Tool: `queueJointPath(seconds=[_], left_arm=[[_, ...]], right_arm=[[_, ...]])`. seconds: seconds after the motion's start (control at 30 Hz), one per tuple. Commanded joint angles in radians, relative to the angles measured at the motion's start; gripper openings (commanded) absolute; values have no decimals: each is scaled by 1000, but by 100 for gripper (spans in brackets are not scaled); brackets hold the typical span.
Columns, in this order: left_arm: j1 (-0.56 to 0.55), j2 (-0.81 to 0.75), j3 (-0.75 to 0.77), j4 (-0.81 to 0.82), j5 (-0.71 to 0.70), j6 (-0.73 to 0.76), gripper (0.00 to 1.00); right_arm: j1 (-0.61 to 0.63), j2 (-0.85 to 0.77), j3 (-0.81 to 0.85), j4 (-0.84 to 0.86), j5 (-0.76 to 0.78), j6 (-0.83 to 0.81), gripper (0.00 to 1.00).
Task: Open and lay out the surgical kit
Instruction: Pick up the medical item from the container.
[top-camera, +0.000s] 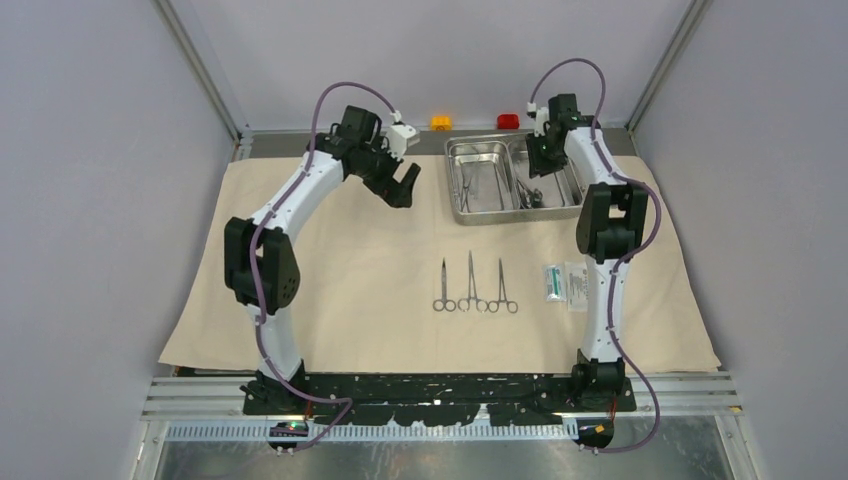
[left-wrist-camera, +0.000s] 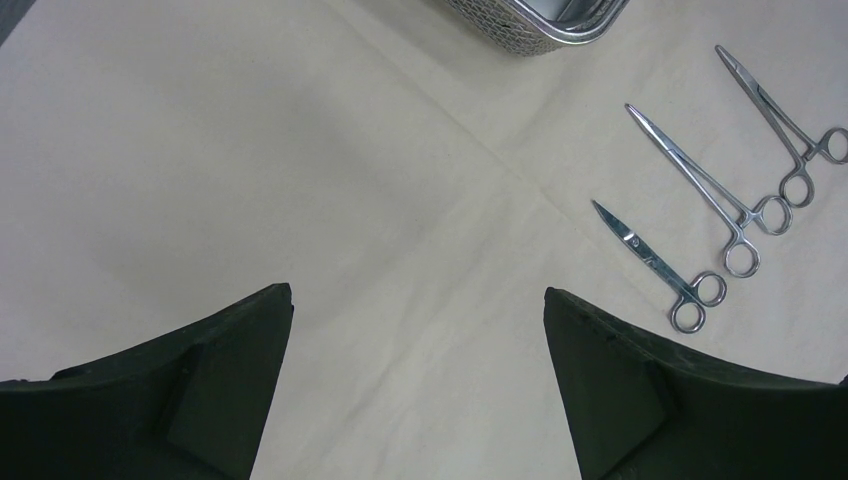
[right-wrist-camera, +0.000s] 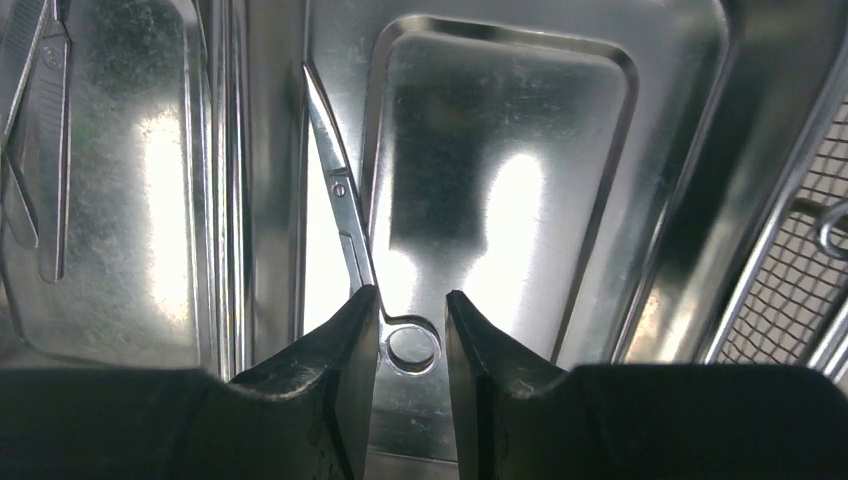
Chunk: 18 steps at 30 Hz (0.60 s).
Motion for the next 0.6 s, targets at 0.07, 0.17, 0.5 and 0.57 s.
queueJointPath(seconds=[0.07,0.17,0.5,0.57], left_arm=[[-5,50,93,-26,42,-12,100],[-5,63,107,-25,43,-22,100],[-5,94,143,-43,42,-30,100],[-5,95,145,-44,42,-32,100]], right_arm=[[-1,30,72,-83,-88,-80,36],[-1,46,84,-96,-103,-89,36],[1,81,80,-99,-137,-93,37],[3,83,74,-95,-138,-95,37]])
